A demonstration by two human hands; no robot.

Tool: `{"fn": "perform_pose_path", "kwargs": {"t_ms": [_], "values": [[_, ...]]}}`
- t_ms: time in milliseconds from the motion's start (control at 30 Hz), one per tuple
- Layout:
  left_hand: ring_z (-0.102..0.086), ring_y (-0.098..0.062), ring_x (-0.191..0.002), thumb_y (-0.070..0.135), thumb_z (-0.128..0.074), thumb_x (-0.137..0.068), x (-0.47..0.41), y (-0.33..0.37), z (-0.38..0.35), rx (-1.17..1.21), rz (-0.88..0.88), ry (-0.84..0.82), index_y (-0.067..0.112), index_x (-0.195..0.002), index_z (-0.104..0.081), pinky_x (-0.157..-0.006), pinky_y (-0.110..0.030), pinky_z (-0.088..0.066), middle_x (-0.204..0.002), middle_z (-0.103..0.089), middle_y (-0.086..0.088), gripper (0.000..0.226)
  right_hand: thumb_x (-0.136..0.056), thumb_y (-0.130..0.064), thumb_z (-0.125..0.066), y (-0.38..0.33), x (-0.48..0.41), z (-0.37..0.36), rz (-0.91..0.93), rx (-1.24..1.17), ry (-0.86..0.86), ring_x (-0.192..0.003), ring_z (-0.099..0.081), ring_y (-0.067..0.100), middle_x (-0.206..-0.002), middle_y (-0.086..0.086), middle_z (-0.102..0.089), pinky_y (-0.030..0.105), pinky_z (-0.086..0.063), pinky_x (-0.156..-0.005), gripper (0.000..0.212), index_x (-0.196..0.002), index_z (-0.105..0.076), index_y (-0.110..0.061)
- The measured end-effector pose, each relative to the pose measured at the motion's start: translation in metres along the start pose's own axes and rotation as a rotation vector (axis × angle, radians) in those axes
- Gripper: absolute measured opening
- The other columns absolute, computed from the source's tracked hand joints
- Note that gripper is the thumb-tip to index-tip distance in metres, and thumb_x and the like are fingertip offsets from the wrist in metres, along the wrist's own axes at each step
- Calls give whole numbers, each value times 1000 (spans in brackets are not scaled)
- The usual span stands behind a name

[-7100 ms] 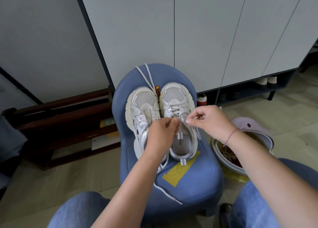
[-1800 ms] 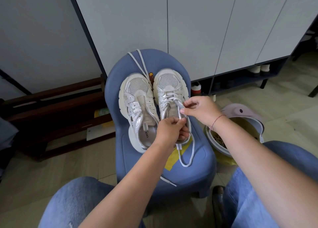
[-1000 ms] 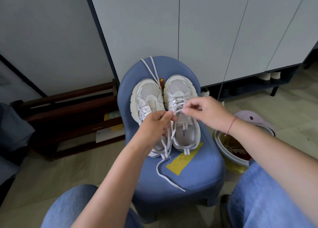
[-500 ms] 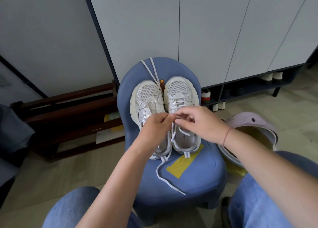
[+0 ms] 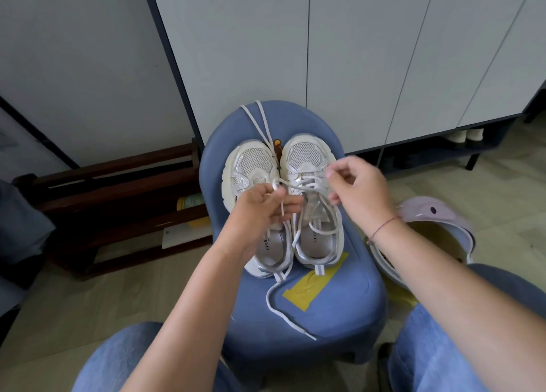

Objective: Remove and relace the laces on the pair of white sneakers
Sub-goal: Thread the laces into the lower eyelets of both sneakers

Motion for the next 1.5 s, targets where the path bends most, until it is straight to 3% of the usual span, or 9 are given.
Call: {"fn": "perform_pose_path", "kwargs": {"t_ms": [167,333,467,600,700,900,1067,1300,1500], "values": [[-58,-8,-63,12,-65,-94,-16,2,21,-144,-167,272,15,-77,-70,-66,-22,-48,-70,-73,5,18,-96,-19,-53,14,29,-46,-252,39,-393,-59,-69,30,-80,19,-71,40,-60,-61,23,-90,-67,-2],[-63,-7,-54,2,-68,-90,-22,-5,10,-58,-116,267,5,-87,-69,-59,-18,-52,-67,-71,-3,4,-95,-21,-53,19,28,-59,-284,64,-304,-45,-66,22,-57,14,-64,21,-49,-41,31,-73,-59,1],[-67,-6,-61,-4,-70,-86,-23,-10,6,-138,-109,236,12,-86,-67,-66,-17,-54,-72,-72,-4,16,-95,-23,-57,31,29,-68,-386,-155,-265,-51,-66,28,-59,12,-61,40,-58,-54,25,-86,-64,-2],[-70,-16,-69,1,-73,-83,-24,-10,8,-297,-123,257,19,-83,-67,-77,-33,-59,-72,-73,-2,19,-96,-7,-52,34,30,-67,-424,-293,-259,-40,-60,15,-70,12,-61,25,-53,-42,9,-93,-61,-5],[-71,-22,-73,3,-75,-82,-26,-9,9,-380,-129,252,23,-80,-66,-83,-42,-59,-71,-72,-2,23,-96,-4,-50,36,29,-66,-414,-277,-255,-40,-60,15,-70,9,-62,26,-53,-42,10,-94,-59,-9],[-62,-11,-59,8,-77,-81,-27,-7,7,-499,-152,250,22,-83,-65,-69,-32,-54,-58,-65,9,19,-97,-3,-48,35,30,-65,-427,-322,-282,-41,-61,13,-76,15,-61,24,-53,-43,14,-103,-60,-2],[-53,2,-50,16,-77,-82,-25,-4,5,-636,-201,289,21,-88,-62,-52,-15,-36,-54,-62,13,17,-99,0,-39,36,32,-61,-429,-277,-301,-43,-63,13,-80,18,-63,23,-53,-44,21,-106,-59,2],[-66,-16,-76,20,-77,-82,-24,-6,1,-784,-201,288,25,-88,-54,-67,-32,-48,-69,-70,9,24,-96,5,-39,40,39,-58,-416,-264,-304,-50,-65,15,-92,16,-69,23,-54,-48,25,-99,-61,-6],[-56,-12,-59,21,-80,-81,-26,-18,4,-621,-174,271,15,-76,-69,-60,-26,-44,-64,-63,5,14,-95,4,-45,42,39,-59,-427,-278,-323,-49,-65,13,-81,10,-69,20,-53,-46,26,-93,-66,-11]]}}
Point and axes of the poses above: each hand's wrist, its own x-axis away from the middle knuckle, its own z-axis out of the back of the hand, y = z × x, the point moved 7 cm from there along -x, towards the middle knuckle
